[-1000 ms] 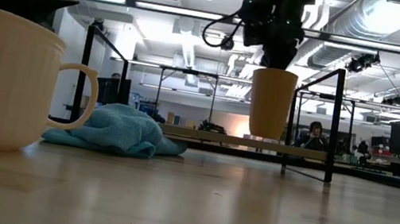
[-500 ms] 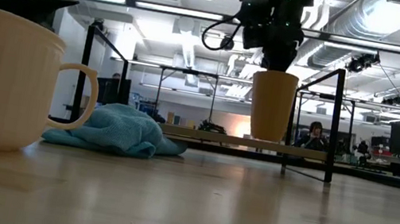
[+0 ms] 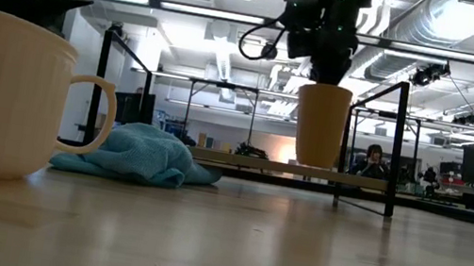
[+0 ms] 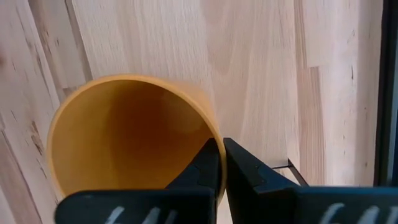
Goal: Stack small to large cups/mugs on shelf
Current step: Put the orange cup on the shelf
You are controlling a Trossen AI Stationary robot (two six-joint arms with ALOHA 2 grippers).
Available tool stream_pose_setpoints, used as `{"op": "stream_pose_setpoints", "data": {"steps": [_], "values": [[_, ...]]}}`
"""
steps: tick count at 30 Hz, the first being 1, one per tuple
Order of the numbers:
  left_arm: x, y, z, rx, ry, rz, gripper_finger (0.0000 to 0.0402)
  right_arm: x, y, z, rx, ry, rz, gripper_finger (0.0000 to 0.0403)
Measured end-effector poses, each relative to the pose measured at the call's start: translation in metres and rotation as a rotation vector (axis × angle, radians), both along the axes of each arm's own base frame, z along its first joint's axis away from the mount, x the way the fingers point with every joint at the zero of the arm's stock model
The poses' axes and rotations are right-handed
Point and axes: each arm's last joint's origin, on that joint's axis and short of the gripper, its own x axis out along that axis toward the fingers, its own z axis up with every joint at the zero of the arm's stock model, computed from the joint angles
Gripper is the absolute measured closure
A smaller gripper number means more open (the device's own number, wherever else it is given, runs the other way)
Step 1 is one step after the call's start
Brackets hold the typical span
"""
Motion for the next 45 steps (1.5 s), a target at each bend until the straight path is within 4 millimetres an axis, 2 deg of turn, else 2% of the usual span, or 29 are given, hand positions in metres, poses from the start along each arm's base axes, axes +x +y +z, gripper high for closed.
{"op": "stream_pose_setpoints", "data": {"steps": [18, 34, 45], "values": [[0.0, 0.0, 0.0, 0.0, 0.0, 0.0, 0.0387, 0.0022, -0.0013, 0.0004, -0.009, -0.023, -0.026, 0.0401], [0.0, 0.0, 0.0, 0.0, 0.0, 0.0, 0.0387, 0.0022, -0.0013, 0.0004, -0.007, -0.023, -0.026, 0.035], [0.0, 0.0, 0.0, 0.0, 0.0, 0.0, 0.0387, 0.0016, -0.0022, 0.0005, -0.04, -0.007, -0.034, 0.0294]]}}
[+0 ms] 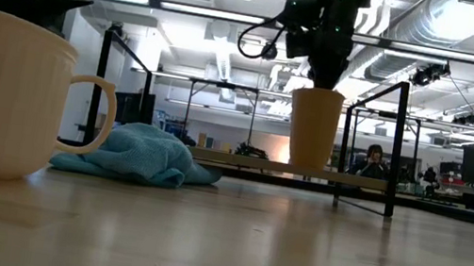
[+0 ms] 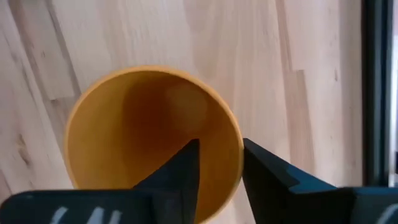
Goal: Stack small to large cups/mugs on shelf
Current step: Put the orange cup on the shelf, then put the red cup on the shelf
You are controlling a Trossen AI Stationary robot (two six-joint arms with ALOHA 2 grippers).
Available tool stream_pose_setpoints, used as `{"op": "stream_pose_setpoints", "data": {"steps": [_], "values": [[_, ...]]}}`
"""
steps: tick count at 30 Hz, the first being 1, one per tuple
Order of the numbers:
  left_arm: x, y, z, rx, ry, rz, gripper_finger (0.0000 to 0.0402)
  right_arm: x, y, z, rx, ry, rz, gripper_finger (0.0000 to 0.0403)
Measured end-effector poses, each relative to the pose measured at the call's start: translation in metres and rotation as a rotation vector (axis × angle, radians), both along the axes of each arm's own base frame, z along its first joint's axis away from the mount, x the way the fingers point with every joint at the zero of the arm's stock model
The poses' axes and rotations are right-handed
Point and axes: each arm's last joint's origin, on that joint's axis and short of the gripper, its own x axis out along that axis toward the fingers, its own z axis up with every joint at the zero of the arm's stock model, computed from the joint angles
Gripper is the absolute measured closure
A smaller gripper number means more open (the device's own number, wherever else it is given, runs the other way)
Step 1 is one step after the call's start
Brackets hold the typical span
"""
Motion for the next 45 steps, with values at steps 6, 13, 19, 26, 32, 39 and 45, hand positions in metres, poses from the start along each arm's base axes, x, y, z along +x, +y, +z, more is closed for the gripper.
{"op": "stream_pose_setpoints", "data": {"steps": [6, 13, 19, 26, 32, 39, 45], "values": [[0.0, 0.0, 0.0, 0.0, 0.0, 0.0, 0.0387, 0.001, -0.001, 0.008, -0.012, -0.022, -0.001, 0.0275], [0.0, 0.0, 0.0, 0.0, 0.0, -0.01, 0.0387, 0.001, 0.0, 0.035, -0.027, -0.076, -0.024, 0.0273], [-0.001, -0.006, 0.002, -0.057, -0.012, -0.193, 0.0387, -0.006, 0.016, 0.083, -0.018, -0.144, -0.006, 0.0273], [-0.002, -0.011, 0.006, -0.189, -0.024, -0.378, 0.0387, -0.011, 0.056, 0.138, 0.103, -0.355, 0.103, 0.0273], [-0.004, -0.014, 0.013, -0.276, -0.05, -0.487, 0.0387, -0.014, 0.095, 0.152, 0.167, -0.411, 0.197, 0.0273], [-0.01, -0.024, 0.037, -0.292, -0.147, -0.56, 0.0387, -0.01, 0.126, 0.15, 0.208, -0.378, 0.253, 0.0273], [-0.03, -0.024, 0.097, -0.057, -0.413, -0.474, 0.0387, -0.005, 0.145, 0.151, 0.212, -0.408, 0.327, 0.0273]]}}
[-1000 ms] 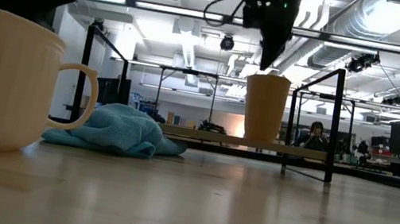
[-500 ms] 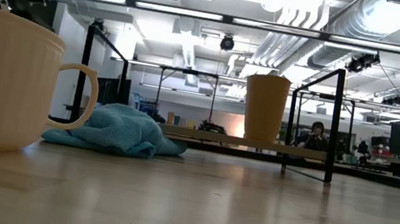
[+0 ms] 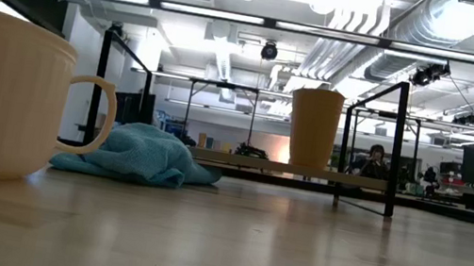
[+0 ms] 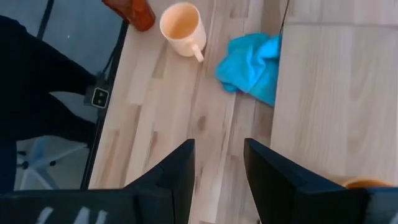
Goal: Stack small to large cups/mugs on shelf
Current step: Put the red cup on the shelf
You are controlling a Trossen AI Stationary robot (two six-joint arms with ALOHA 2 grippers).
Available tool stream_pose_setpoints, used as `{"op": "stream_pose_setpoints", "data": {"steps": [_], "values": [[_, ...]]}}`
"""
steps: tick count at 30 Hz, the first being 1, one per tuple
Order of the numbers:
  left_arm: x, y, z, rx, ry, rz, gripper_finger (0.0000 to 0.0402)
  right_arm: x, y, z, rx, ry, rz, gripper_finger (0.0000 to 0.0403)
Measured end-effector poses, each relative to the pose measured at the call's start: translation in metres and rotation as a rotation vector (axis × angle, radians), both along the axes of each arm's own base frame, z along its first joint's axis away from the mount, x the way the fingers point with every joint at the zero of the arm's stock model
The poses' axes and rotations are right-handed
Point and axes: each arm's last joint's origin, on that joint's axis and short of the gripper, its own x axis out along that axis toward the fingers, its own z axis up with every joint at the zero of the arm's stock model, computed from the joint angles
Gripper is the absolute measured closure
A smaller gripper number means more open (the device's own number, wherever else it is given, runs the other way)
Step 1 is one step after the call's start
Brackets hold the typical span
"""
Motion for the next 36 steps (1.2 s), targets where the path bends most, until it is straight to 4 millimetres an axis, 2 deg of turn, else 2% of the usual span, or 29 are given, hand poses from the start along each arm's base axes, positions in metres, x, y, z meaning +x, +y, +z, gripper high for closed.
{"op": "stream_pose_setpoints", "data": {"steps": [7, 10, 12, 15, 18, 22, 29, 36], "values": [[-0.048, 0.007, 0.077, 0.311, -0.453, 0.306, 0.0387, 0.015, 0.014, 0.01, -0.012, -0.186, 0.048, 0.0273], [-0.067, 0.009, 0.098, 0.411, -0.588, 0.41, 0.0387, 0.025, 0.02, 0.02, -0.019, -0.33, 0.068, 0.0273], [-0.074, 0.01, 0.106, 0.48, -0.626, 0.465, 0.0387, 0.031, 0.025, 0.028, -0.023, -0.437, 0.082, 0.0273], [-0.075, 0.011, 0.106, 0.578, -0.564, 0.536, 0.0387, 0.039, 0.036, 0.042, -0.026, -0.612, 0.116, 0.0273], [-0.067, 0.014, 0.097, 0.632, -0.408, 0.621, 0.0387, 0.043, 0.047, 0.056, -0.025, -0.774, 0.173, 0.0273], [-0.056, 0.016, 0.085, 0.681, -0.211, 0.68, 0.0387, 0.043, 0.057, 0.067, 0.027, -0.892, 0.261, 0.0273], [-0.029, 0.013, 0.07, 0.721, 0.019, 0.549, 0.0387, 0.036, 0.056, 0.069, 0.059, -0.863, 0.257, 0.0273], [0.0, 0.005, 0.061, 0.687, 0.167, 0.32, 0.0387, 0.015, 0.054, 0.088, 0.025, -0.958, 0.269, 0.0273]]}}
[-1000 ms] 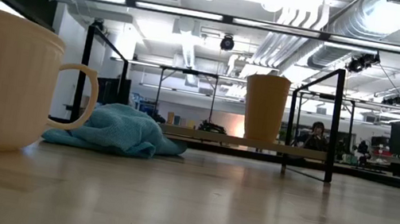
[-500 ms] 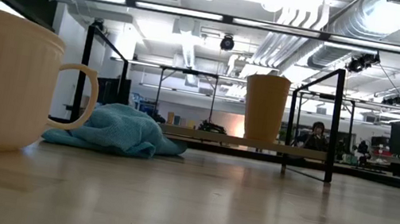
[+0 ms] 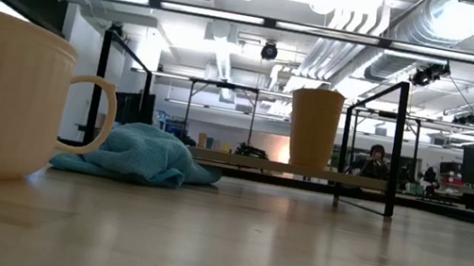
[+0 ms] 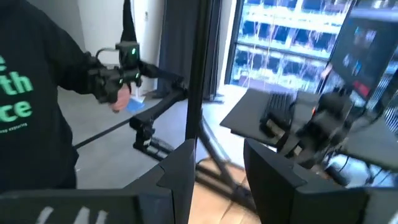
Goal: Stack small to large cups/mugs on shelf
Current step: Put the red cup on the shelf
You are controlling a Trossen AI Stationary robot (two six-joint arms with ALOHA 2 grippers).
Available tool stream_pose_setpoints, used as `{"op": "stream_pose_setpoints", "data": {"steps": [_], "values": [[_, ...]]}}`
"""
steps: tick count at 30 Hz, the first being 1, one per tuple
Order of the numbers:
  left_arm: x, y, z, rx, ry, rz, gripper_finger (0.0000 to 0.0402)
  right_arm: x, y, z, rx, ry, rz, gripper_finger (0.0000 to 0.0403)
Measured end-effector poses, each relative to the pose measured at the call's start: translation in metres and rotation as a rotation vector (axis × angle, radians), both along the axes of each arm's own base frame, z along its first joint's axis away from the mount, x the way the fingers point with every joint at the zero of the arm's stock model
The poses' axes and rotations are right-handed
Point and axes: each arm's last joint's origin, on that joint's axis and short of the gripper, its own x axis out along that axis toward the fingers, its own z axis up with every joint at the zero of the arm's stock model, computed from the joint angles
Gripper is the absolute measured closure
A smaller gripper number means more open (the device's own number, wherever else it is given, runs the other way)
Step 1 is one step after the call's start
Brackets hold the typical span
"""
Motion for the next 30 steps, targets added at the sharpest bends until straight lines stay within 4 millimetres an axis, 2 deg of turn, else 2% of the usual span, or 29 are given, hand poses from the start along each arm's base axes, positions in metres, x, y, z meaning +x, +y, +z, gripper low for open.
{"op": "stream_pose_setpoints", "data": {"steps": [5, 9, 15, 20, 24, 30], "values": [[0.016, -0.005, 0.006, -0.047, 0.11, -0.095, 0.0387, -0.023, -0.009, 0.017, -0.007, -0.056, -0.089, 0.0273], [0.022, -0.009, 0.022, -0.044, 0.206, -0.15, 0.0387, -0.042, -0.014, 0.028, -0.03, -0.095, -0.182, 0.0273], [0.033, -0.02, 0.042, 0.053, 0.44, -0.132, 0.0387, -0.071, -0.02, 0.041, -0.077, -0.143, -0.338, 0.0273], [0.052, -0.038, 0.052, 0.144, 0.547, -0.12, 0.0387, -0.09, -0.021, 0.05, -0.084, -0.177, -0.378, 0.0273], [0.068, -0.057, 0.049, 0.19, 0.638, -0.118, 0.0387, -0.104, -0.022, 0.055, -0.099, -0.198, -0.379, 0.0273], [0.085, -0.088, 0.031, 0.222, 0.774, -0.068, 0.0387, -0.13, -0.024, 0.06, -0.119, -0.204, -0.417, 0.0273]]}}
